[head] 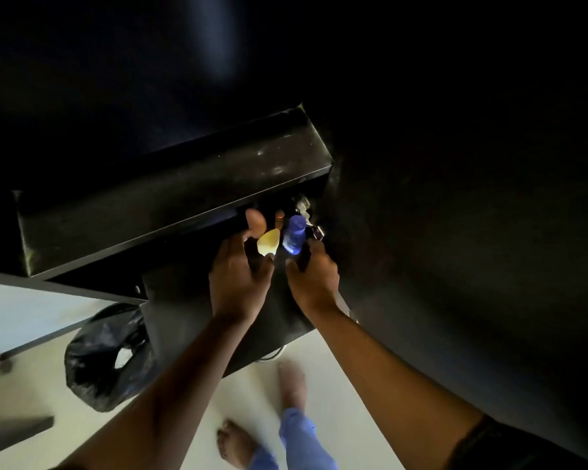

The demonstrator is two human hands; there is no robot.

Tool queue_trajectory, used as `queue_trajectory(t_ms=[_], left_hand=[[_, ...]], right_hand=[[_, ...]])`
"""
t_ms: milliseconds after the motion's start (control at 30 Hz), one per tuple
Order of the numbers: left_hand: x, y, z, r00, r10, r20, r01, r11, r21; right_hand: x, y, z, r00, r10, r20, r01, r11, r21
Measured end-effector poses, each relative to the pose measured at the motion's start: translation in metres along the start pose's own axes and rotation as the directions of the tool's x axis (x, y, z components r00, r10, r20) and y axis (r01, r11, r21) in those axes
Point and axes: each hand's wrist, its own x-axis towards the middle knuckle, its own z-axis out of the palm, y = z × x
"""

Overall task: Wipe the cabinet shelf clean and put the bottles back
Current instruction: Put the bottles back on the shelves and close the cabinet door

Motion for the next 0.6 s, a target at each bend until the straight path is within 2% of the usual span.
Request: queue_trajectory(t_ms=[600], left_hand=[[0.018,-0.013,0.034,1.0,-0.016,0.004,0.016,0.998,0.057]], right_hand=[[0.021,0.005,0.026,0.986,-0.062,-0.155,0.063,0.998,0.002]])
